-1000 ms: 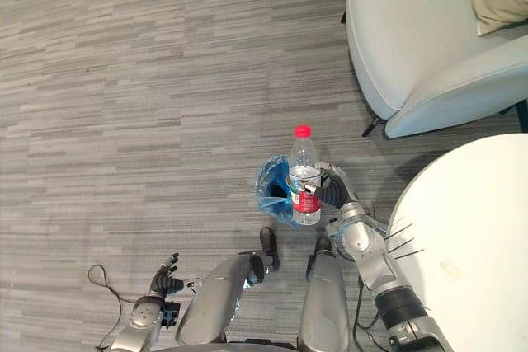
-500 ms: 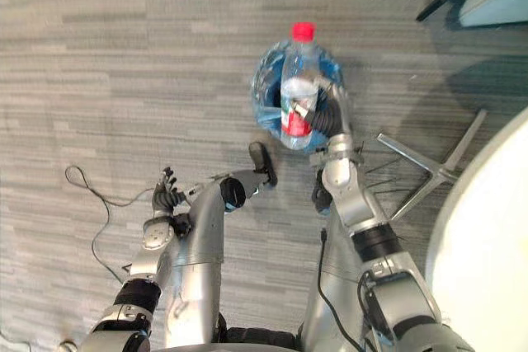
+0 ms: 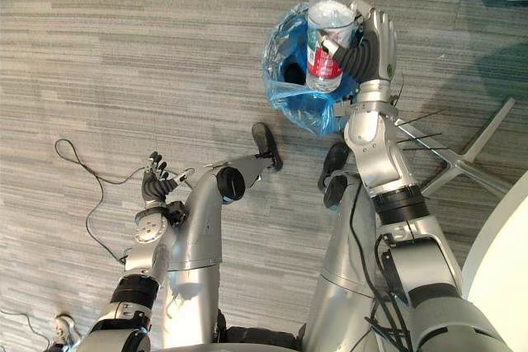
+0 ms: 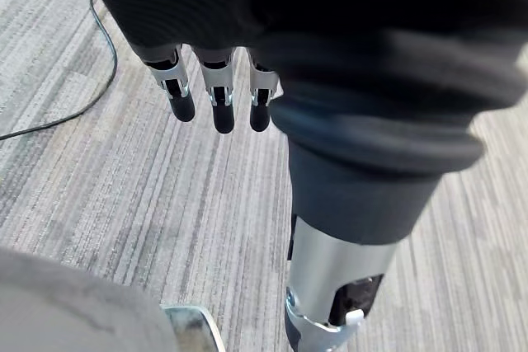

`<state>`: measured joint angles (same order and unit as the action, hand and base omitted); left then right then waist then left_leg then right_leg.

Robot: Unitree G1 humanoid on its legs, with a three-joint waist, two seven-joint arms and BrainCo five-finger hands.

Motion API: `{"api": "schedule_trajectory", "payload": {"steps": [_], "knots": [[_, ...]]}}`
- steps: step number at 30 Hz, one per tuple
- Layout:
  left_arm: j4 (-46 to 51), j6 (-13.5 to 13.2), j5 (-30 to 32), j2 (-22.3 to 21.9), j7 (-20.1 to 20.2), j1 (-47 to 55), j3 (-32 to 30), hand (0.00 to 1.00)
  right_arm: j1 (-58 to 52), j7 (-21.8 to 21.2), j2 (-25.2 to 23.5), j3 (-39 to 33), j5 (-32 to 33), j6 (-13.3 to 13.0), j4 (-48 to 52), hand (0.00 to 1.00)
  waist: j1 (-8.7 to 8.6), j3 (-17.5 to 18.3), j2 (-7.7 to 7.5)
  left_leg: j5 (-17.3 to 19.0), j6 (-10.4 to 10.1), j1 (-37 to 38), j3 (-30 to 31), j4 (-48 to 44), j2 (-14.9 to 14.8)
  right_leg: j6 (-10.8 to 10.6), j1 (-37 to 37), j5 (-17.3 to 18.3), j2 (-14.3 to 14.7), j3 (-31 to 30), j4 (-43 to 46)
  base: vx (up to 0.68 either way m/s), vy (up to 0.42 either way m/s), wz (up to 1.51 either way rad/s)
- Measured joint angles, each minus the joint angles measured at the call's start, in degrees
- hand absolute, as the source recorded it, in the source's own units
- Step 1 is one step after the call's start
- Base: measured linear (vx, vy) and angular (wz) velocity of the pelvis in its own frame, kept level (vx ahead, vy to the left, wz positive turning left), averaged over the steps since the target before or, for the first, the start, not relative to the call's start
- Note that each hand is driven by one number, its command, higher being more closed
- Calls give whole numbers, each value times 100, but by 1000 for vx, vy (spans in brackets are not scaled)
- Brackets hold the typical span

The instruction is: Gather rubbish on tea table into small bin, then transfer packed bag to large trash can.

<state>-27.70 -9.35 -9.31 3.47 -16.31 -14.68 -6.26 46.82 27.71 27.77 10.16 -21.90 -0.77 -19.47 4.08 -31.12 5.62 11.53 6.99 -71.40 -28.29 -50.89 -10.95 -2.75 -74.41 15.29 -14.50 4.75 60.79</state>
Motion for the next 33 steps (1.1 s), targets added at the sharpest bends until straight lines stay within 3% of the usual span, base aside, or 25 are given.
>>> {"api": "schedule_trajectory", "payload": {"steps": [11, 15, 20, 29, 33], "knots": [[-3, 9, 35, -3, 5, -16, 112, 0, -594, -178, -539, 50, 85, -53, -216, 0, -50, 7, -53, -25, -41, 179, -32, 152, -2, 56, 137, -15, 39, -1, -125, -57, 4, -3], [-18, 15, 57, -1, 3, -18, 107, 0, -847, -279, -718, 167, -124, -53, -215, 0, -156, 3, -61, -37, -57, 208, -31, 187, -17, 79, 187, -67, 64, 15, -205, -59, 13, -4], [-46, 17, 106, 5, 4, -34, 107, 0, -1143, -332, -940, 211, -357, -111, -204, 0, -161, 12, -209, -35, -57, 377, -30, 213, -63, 62, 385, -83, 141, 15, -309, -50, 7, -7], [-341, 45, 231, -118, 2, -45, 118, 0, -1361, -554, -939, 444, -1052, -125, -572, 0, -178, 10, -213, -171, -218, 854, -125, 776, 115, 37, 813, -263, 119, 20, -779, -62, 2, 0], [-401, 40, 274, -175, -10, -72, 117, 0, -1227, -533, -1006, 418, -1320, -42, -1007, 0, -174, 10, -213, -276, -166, 896, -120, 959, 219, 46, 841, -279, 55, 60, -841, -37, -7, 11]]}}
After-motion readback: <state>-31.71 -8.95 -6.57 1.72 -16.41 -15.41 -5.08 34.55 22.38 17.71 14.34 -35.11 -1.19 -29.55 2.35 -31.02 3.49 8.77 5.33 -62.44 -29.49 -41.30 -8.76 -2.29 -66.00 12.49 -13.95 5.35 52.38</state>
